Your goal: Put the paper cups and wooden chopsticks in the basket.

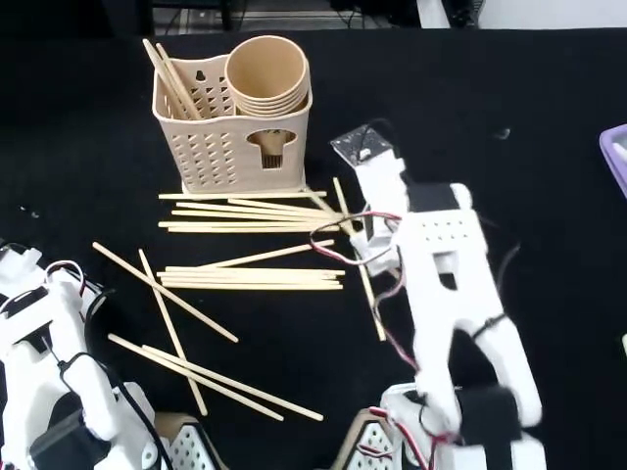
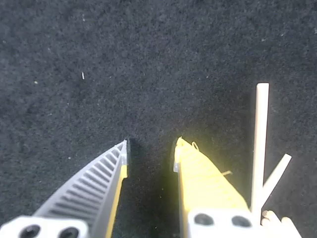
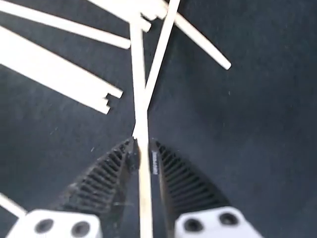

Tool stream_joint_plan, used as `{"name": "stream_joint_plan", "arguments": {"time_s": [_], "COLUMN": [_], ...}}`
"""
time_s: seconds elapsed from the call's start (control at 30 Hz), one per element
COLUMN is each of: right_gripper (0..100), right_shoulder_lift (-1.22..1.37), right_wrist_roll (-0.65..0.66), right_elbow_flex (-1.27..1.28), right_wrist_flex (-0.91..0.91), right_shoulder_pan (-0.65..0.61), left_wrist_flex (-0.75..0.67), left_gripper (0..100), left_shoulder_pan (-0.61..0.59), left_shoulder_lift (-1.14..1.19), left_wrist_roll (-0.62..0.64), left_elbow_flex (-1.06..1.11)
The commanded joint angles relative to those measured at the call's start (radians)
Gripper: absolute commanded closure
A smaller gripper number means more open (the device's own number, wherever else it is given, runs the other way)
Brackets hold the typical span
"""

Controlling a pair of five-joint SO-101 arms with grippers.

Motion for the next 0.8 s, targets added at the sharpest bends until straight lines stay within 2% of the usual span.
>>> {"name": "stream_joint_plan", "arguments": {"time_s": [0.0,0.17,0.4,0.5,0.77], "right_gripper": [98.8,98.8,98.8,98.8,98.7], "right_shoulder_lift": [-0.127,-0.260,-0.409,-0.400,-0.229], "right_wrist_roll": [0.009,-0.002,-0.138,-0.212,-0.359], "right_elbow_flex": [-0.018,-0.024,-0.240,-0.317,-0.271], "right_wrist_flex": [0.133,0.226,0.153,-0.034,-0.816], "right_shoulder_pan": [-0.118,-0.308,-0.509,-0.546,-0.545], "left_wrist_flex": [-0.015,-0.015,-0.015,-0.015,-0.015], "left_gripper": [84,84,84,84,84], "left_shoulder_pan": [-0.004,-0.005,-0.005,-0.005,-0.005], "left_shoulder_lift": [-0.029,-0.029,-0.029,-0.029,-0.029], "left_wrist_roll": [0.009,0.009,0.009,0.009,0.009], "left_elbow_flex": [-0.004,-0.004,-0.004,-0.004,-0.004]}}
